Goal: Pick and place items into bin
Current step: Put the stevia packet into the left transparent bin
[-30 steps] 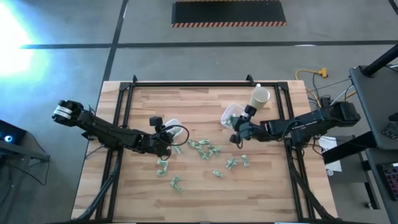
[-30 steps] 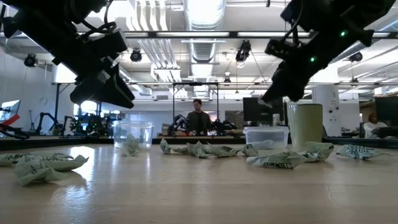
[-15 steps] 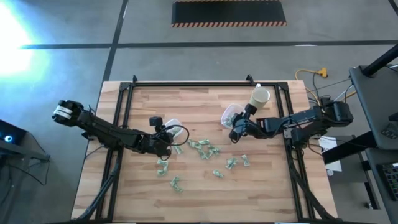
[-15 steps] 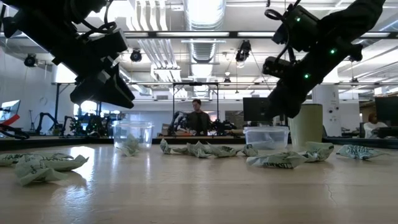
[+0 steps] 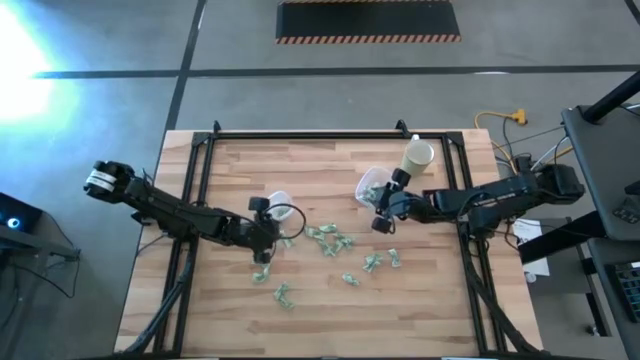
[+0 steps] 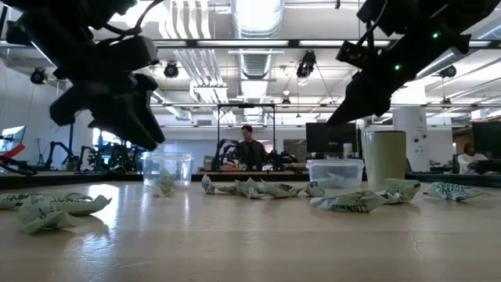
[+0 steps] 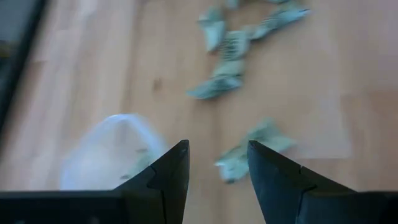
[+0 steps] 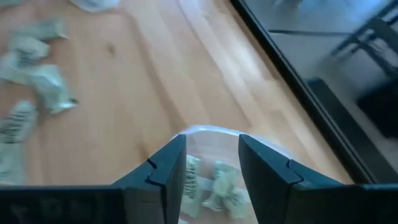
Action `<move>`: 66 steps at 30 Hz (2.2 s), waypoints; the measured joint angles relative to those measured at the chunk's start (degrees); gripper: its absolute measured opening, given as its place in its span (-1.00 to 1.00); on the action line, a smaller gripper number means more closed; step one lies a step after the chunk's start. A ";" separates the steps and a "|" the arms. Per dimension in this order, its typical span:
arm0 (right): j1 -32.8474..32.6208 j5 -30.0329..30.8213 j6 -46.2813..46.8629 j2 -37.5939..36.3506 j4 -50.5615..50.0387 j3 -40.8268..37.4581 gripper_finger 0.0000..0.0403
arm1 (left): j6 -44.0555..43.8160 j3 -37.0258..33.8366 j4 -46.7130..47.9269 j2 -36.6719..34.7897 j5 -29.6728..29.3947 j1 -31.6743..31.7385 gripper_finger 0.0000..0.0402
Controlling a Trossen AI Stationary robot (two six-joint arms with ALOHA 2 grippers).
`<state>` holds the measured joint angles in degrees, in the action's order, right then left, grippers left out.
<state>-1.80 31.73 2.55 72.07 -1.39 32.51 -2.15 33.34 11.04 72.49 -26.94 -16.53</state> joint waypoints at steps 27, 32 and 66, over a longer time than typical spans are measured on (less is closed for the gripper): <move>-1.08 -0.75 0.05 0.09 -0.13 0.02 -0.45 | 2.47 0.83 -8.48 12.93 9.57 2.33 -0.28; -1.08 -0.77 0.20 0.09 -0.15 0.02 -0.48 | 1.49 0.85 -9.26 14.48 12.41 3.31 -0.28; -1.08 -0.82 0.48 0.11 -0.15 -0.04 -0.57 | 2.66 0.91 -9.05 14.19 23.63 4.44 -0.96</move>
<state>-2.87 30.91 3.03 72.18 -1.54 32.47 0.51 34.25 1.98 86.68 -3.31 -12.10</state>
